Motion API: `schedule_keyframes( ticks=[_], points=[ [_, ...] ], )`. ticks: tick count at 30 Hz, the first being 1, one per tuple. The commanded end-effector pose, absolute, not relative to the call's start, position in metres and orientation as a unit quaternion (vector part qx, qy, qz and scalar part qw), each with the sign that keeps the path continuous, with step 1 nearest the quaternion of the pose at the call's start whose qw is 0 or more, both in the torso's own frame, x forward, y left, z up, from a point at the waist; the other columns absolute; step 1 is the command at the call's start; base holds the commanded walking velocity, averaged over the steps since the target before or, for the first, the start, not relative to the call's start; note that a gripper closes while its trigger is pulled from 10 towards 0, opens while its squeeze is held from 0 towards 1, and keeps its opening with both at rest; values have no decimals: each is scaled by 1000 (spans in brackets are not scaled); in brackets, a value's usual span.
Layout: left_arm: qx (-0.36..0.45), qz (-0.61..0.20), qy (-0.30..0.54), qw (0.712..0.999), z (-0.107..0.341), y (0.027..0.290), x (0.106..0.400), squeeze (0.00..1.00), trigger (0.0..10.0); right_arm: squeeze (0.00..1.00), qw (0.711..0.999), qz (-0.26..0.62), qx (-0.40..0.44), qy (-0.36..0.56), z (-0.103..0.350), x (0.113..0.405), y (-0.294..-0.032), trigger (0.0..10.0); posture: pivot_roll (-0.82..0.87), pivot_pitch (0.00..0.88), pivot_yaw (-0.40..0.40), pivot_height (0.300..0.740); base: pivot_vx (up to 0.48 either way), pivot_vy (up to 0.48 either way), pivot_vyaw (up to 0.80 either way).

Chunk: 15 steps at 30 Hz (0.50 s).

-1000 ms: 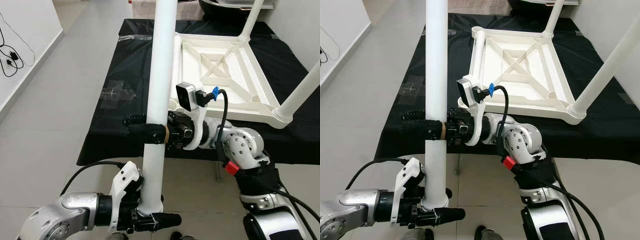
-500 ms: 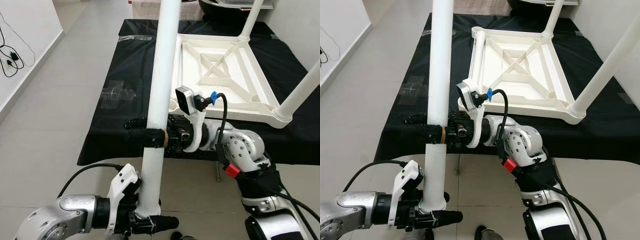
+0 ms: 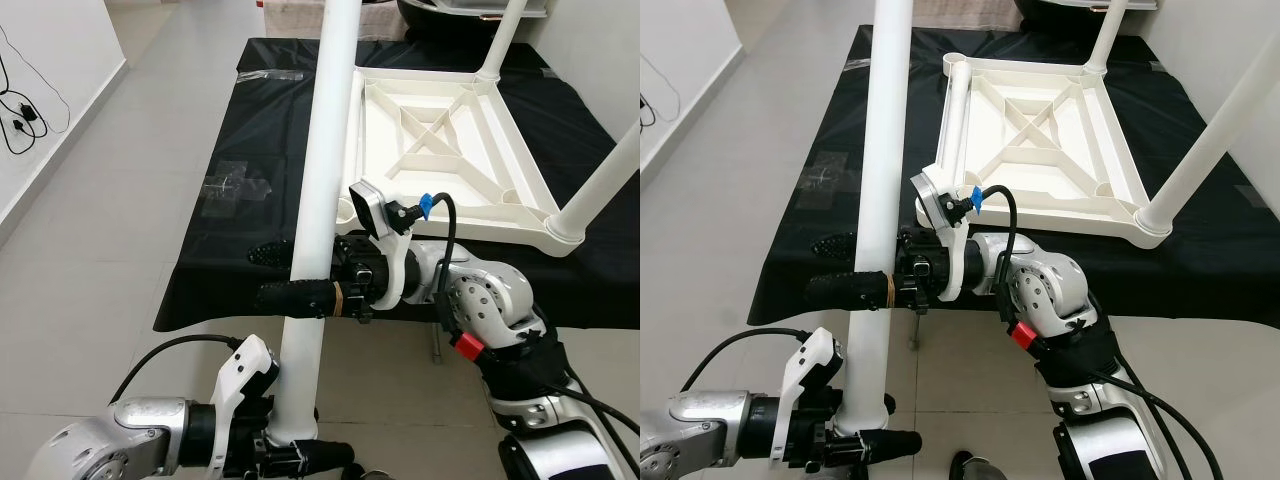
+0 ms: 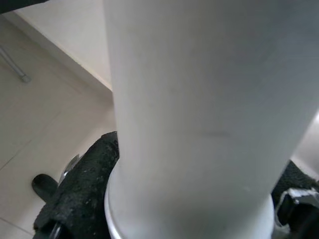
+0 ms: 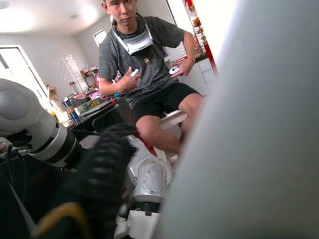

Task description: Building children table

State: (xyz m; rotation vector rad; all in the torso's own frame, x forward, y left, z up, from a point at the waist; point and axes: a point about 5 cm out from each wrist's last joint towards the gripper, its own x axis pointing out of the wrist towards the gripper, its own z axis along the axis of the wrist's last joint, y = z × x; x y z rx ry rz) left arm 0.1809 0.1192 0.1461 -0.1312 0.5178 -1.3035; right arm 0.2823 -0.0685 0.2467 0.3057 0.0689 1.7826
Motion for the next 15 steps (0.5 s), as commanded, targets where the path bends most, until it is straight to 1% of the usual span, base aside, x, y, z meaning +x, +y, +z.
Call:
schedule_keyframes(
  ticks=[1, 2, 9, 15],
  points=[
    [-53, -609, 237, 755, 147, 118, 177, 0, 10000, 0, 606, 783, 135, 38, 245, 279, -66, 1255, 119, 177, -16, 740, 0, 0, 0],
    [-52, -609, 238, 755, 147, 119, 177, 0, 10000, 0, 603, 785, 137, 40, 245, 279, -66, 0, 115, 176, -18, 740, 0, 0, 0],
    [-54, -609, 238, 755, 147, 119, 178, 0, 10000, 0, 596, 789, 142, 50, 243, 275, -63, 0, 114, 177, -18, 740, 0, 0, 0],
    [-47, -599, 260, 756, 141, 122, 176, 0, 10000, 0, 593, 791, 142, 53, 240, 273, -62, 0, 112, 173, -20, 740, 0, 0, 0]
  ],
)
